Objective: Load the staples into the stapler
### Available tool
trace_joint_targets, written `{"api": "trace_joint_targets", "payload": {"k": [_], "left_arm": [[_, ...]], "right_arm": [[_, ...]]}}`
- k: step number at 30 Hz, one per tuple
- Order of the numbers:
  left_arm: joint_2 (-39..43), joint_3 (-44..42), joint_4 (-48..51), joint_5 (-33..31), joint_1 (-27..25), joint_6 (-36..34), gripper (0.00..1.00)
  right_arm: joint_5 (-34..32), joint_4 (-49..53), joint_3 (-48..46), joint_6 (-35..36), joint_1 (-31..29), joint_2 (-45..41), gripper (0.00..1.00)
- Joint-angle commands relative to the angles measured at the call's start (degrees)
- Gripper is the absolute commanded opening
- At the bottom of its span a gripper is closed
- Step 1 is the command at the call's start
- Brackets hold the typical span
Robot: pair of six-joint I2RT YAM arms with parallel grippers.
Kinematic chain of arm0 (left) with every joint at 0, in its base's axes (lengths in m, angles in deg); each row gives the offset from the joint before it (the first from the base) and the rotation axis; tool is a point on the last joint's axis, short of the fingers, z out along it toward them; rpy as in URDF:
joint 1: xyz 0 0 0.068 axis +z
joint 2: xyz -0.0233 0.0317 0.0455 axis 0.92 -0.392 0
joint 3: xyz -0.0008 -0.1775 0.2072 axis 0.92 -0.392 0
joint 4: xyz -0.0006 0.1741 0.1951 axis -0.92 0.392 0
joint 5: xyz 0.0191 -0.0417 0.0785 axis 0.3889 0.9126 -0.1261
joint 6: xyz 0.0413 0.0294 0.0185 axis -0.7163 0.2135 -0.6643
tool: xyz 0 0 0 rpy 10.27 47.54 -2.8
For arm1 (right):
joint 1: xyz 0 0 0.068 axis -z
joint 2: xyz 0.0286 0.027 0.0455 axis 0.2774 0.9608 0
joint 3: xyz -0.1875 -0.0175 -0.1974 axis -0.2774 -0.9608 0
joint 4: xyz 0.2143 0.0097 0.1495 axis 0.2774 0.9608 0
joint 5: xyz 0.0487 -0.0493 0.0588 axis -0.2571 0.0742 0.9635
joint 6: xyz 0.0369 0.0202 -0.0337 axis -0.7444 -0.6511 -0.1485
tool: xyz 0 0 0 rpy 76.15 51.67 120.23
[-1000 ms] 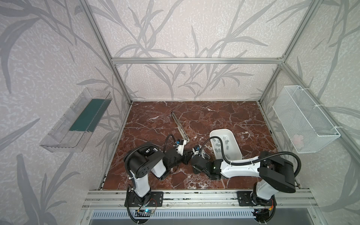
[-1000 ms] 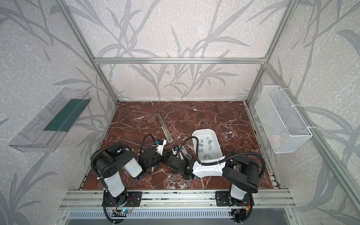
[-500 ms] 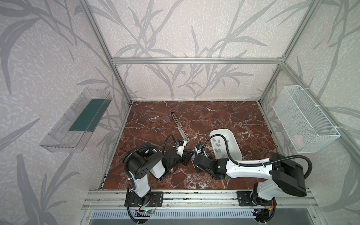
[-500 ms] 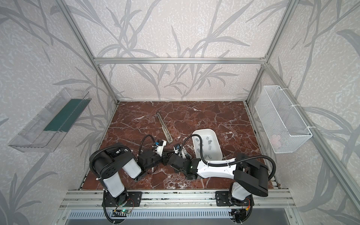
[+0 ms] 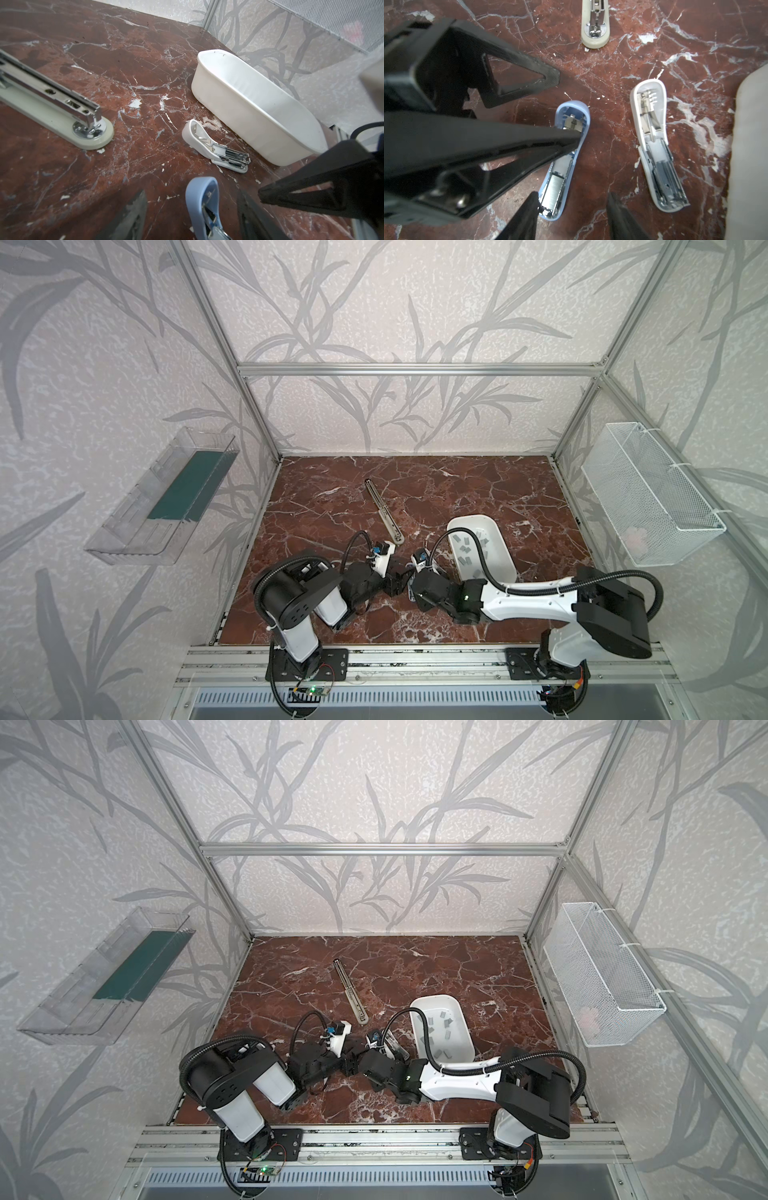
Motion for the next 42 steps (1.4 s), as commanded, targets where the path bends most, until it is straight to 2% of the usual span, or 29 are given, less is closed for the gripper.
{"api": "trace_joint_targets", "payload": {"k": [1, 4, 7, 9, 10, 13, 14, 15, 17, 23, 26, 30, 31, 33, 36, 39, 42], "left_arm": [[3.9, -1.9, -1.8, -2.2, 2.0, 0.2, 0.82], [8.6, -4.0, -0.1, -3.2, 5.1, 3.3, 0.92], [16.8, -4.6, 9.1, -3.6, 8.9, 7.4, 0.93], [24.9, -3.5, 22.1, -5.7, 10.0, 8.9, 0.93], [30.5, -1.9, 32.6, -8.4, 10.2, 9.4, 0.93], [46.0, 5.0, 67.6, -21.4, 10.2, 12.7, 0.94], [50.6, 5.1, 73.0, -25.0, 10.3, 13.2, 0.95], [54.4, 4.0, 74.7, -27.5, 10.4, 14.7, 0.98], [63.2, 0.1, 74.3, -26.4, 10.7, 16.3, 0.99], [80.7, 1.9, 91.3, -28.3, 10.9, 19.7, 0.99], [85.4, 5.6, 100.8, -31.1, 10.9, 20.4, 0.99], [88.8, 9.5, 109.6, -34.1, 10.9, 18.8, 0.99], [89.4, 9.6, 110.2, -34.6, 10.9, 16.4, 0.99], [89.7, 8.8, 111.1, -35.6, 10.9, 16.8, 0.99], [88.7, 7.6, 108.0, -32.4, 10.9, 17.2, 0.99], [85.9, 7.6, 106.2, -32.6, 10.9, 16.8, 0.99], [81.9, 8.2, 105.1, -31.4, 10.9, 16.5, 0.99]], "right_arm": [[0.4, -0.5, 0.6, 1.3, -1.2, 1.7, 0.54], [0.5, -0.6, 1.5, 0.8, -2.2, 3.4, 0.54], [-0.6, 1.4, 3.4, -0.4, -2.7, 6.1, 0.54], [-1.2, 3.0, 4.8, -0.8, -2.7, 7.9, 0.54], [-1.5, 3.4, 5.4, -0.8, -2.7, 8.4, 0.54], [-1.7, 4.7, 7.5, -0.8, -2.7, 11.8, 0.50], [-1.8, 4.9, 8.2, -0.8, -2.7, 12.5, 0.48], [-1.8, 4.9, 8.7, -0.8, -2.8, 13.0, 0.45], [-1.7, 4.9, 9.9, -2.5, -2.7, 14.2, 0.38], [-0.7, 5.5, 14.3, -3.1, -2.8, 18.4, 0.26], [-0.7, 6.5, 16.8, -3.7, -3.0, 20.7, 0.22], [0.1, 5.9, 19.1, -4.3, -3.4, 22.8, 0.21], [0.4, 5.8, 20.1, -4.2, -3.5, 23.5, 0.21], [0.7, 6.4, 22.0, -4.0, -3.6, 25.0, 0.21], [0.5, 7.4, 25.0, -3.7, -3.6, 27.0, 0.21], [0.5, 7.6, 26.6, -2.7, -3.6, 27.4, 0.26], [0.4, 8.7, 27.3, -1.6, -3.6, 25.4, 0.36]]}}
